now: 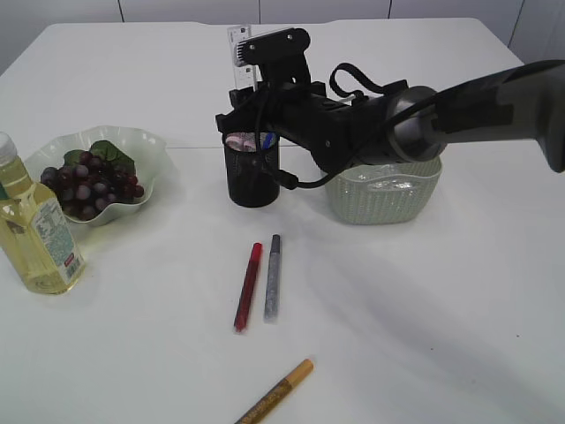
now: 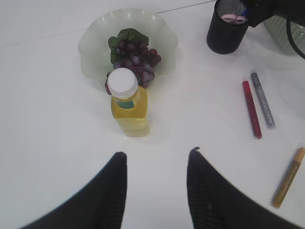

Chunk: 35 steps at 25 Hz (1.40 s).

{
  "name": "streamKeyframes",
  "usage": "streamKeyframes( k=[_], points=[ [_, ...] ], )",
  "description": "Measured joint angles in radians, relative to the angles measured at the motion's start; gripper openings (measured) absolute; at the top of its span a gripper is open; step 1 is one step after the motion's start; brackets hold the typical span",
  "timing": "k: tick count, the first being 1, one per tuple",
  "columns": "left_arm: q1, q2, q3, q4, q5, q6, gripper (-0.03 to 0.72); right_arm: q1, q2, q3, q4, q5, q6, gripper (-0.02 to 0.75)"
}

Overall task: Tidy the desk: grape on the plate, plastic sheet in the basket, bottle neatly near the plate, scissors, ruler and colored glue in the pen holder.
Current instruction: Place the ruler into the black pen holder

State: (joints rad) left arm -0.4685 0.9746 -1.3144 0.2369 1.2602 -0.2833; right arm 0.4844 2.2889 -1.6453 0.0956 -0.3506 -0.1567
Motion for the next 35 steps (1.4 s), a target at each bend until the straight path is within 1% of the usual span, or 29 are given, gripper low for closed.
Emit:
streamKeyframes(
  k=[4, 6, 11, 18, 21, 25, 30, 35],
  points=[
    [0.0, 0.0, 0.0, 0.0, 0.0, 0.0, 0.307, 0.0, 0.0, 0.0, 0.0, 0.021, 0.0, 0.382],
    [0.0, 0.0, 0.0, 0.0, 0.0, 0.0, 0.307, 0.0, 0.0, -0.002, 0.0, 0.029, 0.0, 0.403],
    [0.0, 0.0, 0.0, 0.0, 0.0, 0.0, 0.307, 0.0, -0.003, -0.002, 0.0, 0.059, 0.015, 0.417],
    [0.0, 0.0, 0.0, 0.0, 0.0, 0.0, 0.305, 0.0, -0.107, -0.002, 0.006, 0.177, 0.064, 0.417],
    [0.0, 0.0, 0.0, 0.0, 0.0, 0.0, 0.301, 0.0, -0.174, -0.002, 0.029, 0.279, 0.084, 0.417],
    [0.0, 0.0, 0.0, 0.0, 0.0, 0.0, 0.298, 0.0, -0.255, -0.002, 0.102, 0.474, 0.092, 0.417],
    [0.0, 0.0, 0.0, 0.0, 0.0, 0.0, 0.297, 0.0, -0.326, -0.002, 0.195, 0.753, 0.095, 0.417],
    [0.0, 0.0, 0.0, -0.002, 0.0, 0.0, 0.297, 0.0, -0.365, -0.004, 0.262, 1.032, 0.115, 0.417]
  ],
)
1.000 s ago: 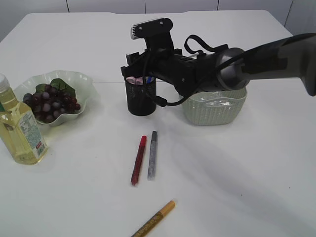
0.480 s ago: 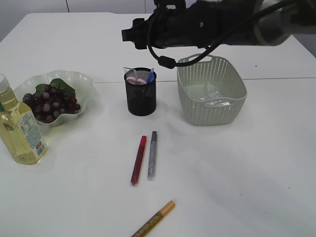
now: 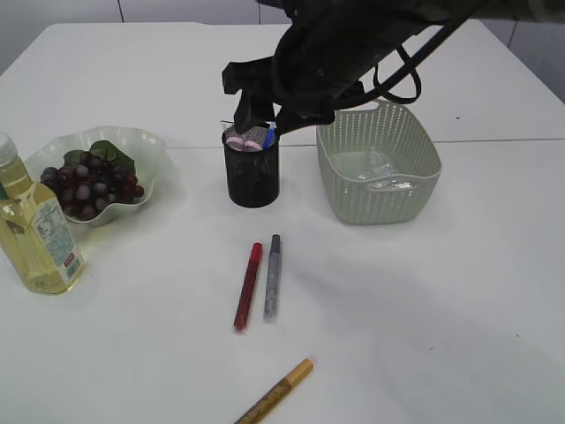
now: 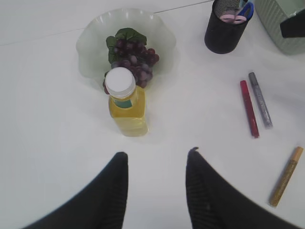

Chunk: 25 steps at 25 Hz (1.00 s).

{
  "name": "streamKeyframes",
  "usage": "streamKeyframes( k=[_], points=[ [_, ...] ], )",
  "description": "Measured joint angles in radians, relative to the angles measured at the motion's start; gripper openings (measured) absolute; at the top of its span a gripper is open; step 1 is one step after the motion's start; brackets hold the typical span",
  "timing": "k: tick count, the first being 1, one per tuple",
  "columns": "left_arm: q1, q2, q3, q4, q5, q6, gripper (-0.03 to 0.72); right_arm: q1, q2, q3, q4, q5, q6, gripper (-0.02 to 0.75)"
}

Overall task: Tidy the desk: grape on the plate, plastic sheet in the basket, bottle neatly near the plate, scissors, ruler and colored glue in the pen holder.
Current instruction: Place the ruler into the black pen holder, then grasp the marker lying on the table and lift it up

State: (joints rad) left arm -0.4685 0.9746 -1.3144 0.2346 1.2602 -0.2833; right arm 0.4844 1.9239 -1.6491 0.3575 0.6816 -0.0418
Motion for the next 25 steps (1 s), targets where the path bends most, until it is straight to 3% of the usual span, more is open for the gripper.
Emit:
streamKeyframes(
  k=[13, 25],
  points=[
    [0.0, 0.027, 0.0, -0.06, 0.0, 0.0, 0.297, 0.0, 0.009, -0.002, -0.027, 0.467, 0.279, 0.417],
    [0.0, 0.058, 0.0, -0.097, 0.0, 0.0, 0.297, 0.0, 0.099, -0.003, -0.054, 0.444, 0.338, 0.417]
  ],
)
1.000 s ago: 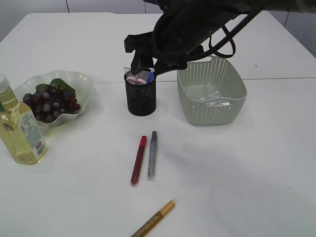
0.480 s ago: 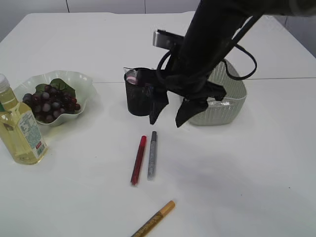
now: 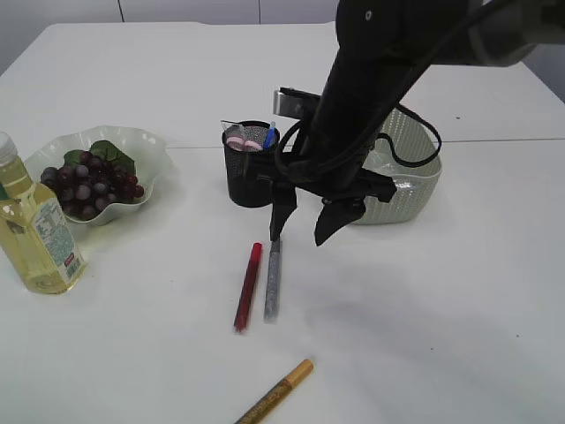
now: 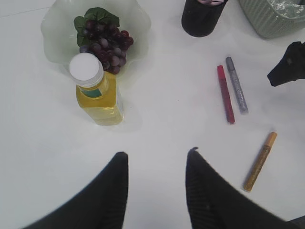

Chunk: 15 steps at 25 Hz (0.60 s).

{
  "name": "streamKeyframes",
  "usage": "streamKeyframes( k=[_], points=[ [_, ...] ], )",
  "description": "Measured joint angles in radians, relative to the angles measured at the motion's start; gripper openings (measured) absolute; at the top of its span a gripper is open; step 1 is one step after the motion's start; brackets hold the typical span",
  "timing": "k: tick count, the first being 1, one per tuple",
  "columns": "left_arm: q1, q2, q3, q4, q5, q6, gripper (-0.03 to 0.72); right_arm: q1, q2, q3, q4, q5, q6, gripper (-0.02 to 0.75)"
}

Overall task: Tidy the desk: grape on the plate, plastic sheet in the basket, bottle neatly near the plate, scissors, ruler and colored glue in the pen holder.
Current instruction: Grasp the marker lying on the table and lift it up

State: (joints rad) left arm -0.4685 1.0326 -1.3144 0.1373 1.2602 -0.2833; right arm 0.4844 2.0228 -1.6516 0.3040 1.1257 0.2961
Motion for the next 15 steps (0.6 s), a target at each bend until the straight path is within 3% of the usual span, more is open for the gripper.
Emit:
streamKeyframes(
  k=[8, 15],
  points=[
    [0.0, 0.001, 0.0, -0.005, 0.0, 0.0, 0.297, 0.023, 0.078, -0.039, -0.082, -0.018, 0.126, 0.417],
    [0.0, 0.001, 0.0, -0.006, 0.0, 0.0, 0.297, 0.032, 0.212, -0.22, -0.15, 0.067, 0.214, 0.417]
  ],
)
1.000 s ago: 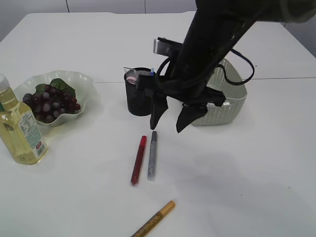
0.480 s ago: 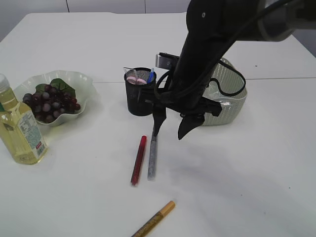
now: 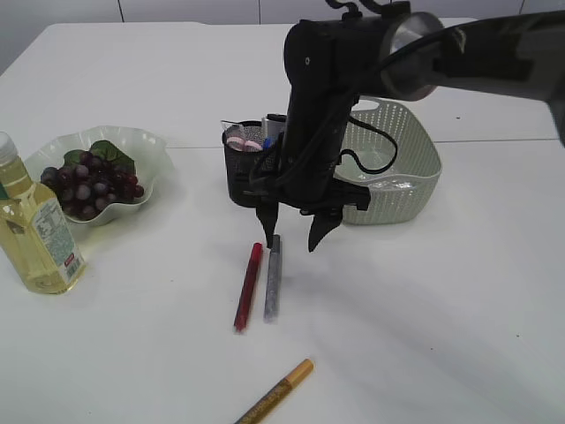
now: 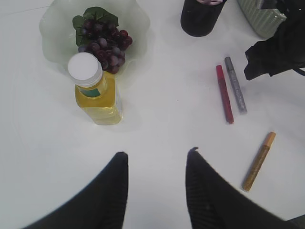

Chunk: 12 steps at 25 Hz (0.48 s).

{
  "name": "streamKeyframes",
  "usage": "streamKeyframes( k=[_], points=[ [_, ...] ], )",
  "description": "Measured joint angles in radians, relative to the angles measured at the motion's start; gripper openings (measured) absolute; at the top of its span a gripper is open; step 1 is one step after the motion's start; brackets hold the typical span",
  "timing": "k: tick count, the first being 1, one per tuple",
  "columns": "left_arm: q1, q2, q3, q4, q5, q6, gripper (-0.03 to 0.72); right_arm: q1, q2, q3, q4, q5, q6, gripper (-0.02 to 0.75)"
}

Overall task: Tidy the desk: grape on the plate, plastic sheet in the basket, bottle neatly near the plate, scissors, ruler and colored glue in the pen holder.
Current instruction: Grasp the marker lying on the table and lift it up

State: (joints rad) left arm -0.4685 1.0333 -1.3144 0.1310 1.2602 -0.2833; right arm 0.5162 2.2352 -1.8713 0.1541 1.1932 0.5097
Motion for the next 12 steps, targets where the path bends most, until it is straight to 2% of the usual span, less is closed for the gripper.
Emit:
streamKeyframes(
  k=[7, 12],
  points=[
    [0.0, 0.0, 0.0, 0.0, 0.0, 0.0, 0.297, 0.015, 0.119, -0.18, -0.042, 0.022, 0.035, 0.417],
    [0.0, 0.0, 0.0, 0.0, 0.0, 0.0, 0.297, 0.023, 0.159, -0.199, -0.042, 0.024, 0.047, 0.417]
  ],
)
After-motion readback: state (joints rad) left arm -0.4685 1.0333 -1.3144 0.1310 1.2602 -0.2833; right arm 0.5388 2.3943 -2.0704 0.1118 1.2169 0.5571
